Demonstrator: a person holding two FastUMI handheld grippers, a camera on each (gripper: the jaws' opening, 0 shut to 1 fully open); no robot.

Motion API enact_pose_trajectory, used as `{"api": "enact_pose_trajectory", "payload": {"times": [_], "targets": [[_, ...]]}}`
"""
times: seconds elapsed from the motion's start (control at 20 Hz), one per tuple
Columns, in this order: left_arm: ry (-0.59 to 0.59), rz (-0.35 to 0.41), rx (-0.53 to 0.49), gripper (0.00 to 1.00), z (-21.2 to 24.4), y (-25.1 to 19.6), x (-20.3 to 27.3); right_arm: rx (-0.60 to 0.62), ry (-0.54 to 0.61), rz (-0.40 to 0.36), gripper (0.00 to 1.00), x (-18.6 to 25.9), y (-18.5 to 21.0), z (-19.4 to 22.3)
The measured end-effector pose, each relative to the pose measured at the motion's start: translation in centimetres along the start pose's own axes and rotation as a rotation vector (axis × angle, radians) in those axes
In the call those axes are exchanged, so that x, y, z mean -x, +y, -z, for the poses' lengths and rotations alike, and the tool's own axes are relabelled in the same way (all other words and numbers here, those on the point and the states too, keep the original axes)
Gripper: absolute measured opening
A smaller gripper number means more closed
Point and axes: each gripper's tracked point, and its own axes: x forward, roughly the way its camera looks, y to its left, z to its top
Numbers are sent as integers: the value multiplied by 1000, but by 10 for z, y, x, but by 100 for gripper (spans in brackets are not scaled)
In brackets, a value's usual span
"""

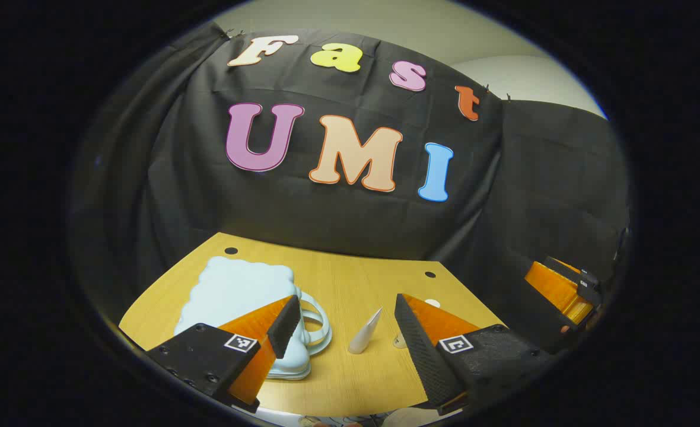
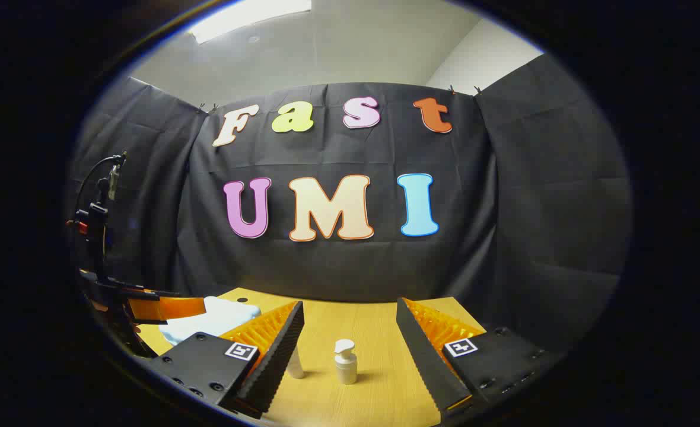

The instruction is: First open the suitcase, pack the skin care products into it, and then close the suitcase.

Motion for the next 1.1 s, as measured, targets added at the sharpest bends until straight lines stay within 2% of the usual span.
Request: {"api": "enact_pose_trajectory", "payload": {"times": [0.65, 0.9, 1.1], "targets": [[68, 12, 8, 95, 10, 0, -22, -18, 31, -9, 98, -16, -1, 10], [154, 59, 40, 95, 11, -4, -59, -24, 56, 0, 98, -17, -5, 18], [300, 58, 33, 95, 28, 7, -99, -2, 63, 15, 98, -14, -13, 20]]}}
